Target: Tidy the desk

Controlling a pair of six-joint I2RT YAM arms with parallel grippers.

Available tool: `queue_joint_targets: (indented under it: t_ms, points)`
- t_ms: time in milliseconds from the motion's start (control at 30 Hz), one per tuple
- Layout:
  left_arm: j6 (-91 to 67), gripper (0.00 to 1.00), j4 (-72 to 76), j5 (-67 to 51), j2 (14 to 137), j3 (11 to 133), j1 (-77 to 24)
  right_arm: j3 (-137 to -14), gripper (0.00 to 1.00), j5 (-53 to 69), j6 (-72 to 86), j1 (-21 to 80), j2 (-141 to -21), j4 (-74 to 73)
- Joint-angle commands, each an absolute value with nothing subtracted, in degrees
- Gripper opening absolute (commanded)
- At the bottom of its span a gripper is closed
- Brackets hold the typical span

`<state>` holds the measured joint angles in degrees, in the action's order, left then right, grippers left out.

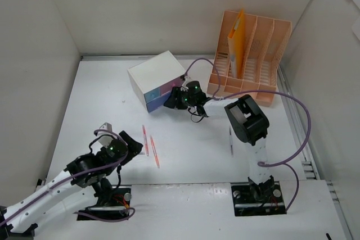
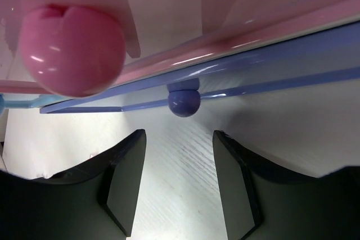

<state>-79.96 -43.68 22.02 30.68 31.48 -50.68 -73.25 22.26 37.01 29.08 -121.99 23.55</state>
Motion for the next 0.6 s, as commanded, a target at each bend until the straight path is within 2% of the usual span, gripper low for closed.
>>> queue_joint_targets:
  t_ms: [0, 300, 567]
  points:
    - [-83.32, 0.63, -44.21, 23.64, 30.85, 32.26, -50.89, -76.46, 0.48, 20.31, 38.14, 29.62, -121.03, 30.15]
    - [-83.15, 0.63, -43.42, 23.47, 31.38, 32.08, -50.89, -75.41, 0.39, 14.95, 39.37, 29.62, -118.83, 30.50]
    - [-83.06, 0.63, -42.80, 23.29, 31.73, 31.99, -50.89, -77.60, 0.37, 12.75, 40.87, 30.06, -118.91, 30.41]
